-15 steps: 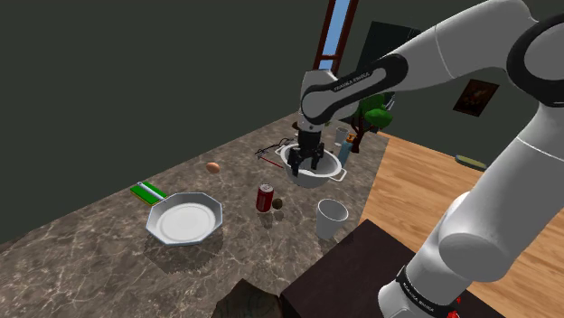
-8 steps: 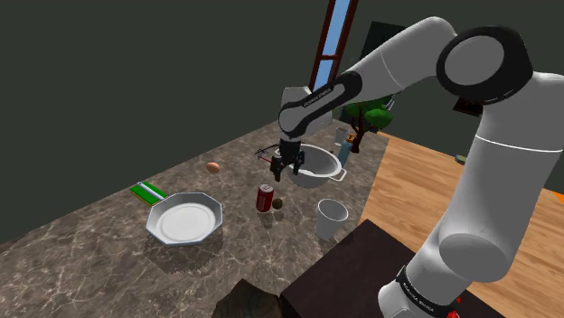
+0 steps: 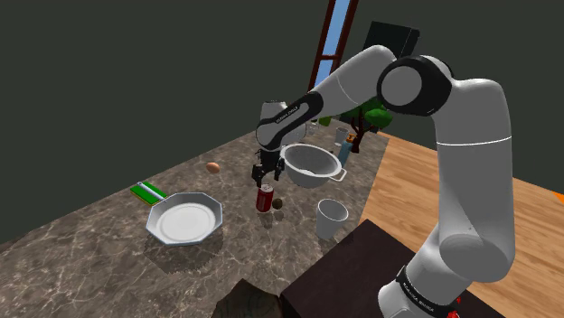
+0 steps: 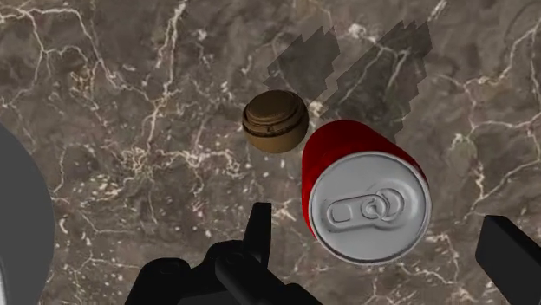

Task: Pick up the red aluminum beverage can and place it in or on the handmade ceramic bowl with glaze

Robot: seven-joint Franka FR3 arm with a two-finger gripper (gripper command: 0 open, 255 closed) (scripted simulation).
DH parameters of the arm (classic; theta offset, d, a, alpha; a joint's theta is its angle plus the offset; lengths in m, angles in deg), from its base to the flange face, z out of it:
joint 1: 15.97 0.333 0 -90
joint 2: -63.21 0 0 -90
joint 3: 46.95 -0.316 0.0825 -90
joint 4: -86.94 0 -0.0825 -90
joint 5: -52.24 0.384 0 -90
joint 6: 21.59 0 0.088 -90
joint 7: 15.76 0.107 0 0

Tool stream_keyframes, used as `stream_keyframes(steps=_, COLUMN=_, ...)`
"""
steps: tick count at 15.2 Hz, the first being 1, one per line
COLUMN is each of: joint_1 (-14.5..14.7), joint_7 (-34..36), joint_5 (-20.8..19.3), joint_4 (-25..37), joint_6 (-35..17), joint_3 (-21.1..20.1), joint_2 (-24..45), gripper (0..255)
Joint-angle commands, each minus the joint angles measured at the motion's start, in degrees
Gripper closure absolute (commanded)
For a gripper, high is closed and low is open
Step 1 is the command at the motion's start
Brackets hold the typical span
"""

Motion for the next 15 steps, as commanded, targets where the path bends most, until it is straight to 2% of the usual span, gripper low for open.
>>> stream_keyframes(steps=1, joint_1=0.0, joint_7=-0.1, joint_5=0.0, joint_4=1.0, joint_6=-0.9, joint_3=-0.1, joint_2=1.8, gripper=0)
stream_keyframes(steps=8, joint_1=-0.1, joint_7=-0.1, joint_5=0.1, joint_4=0.6, joint_6=-4.7, joint_3=-0.2, joint_2=5.2, gripper=0)
stream_keyframes(steps=15, joint_1=-0.1, joint_7=-0.1, joint_5=0.1, joint_4=0.6, joint_6=-4.7, joint_3=-0.2, joint_2=5.2, gripper=0)
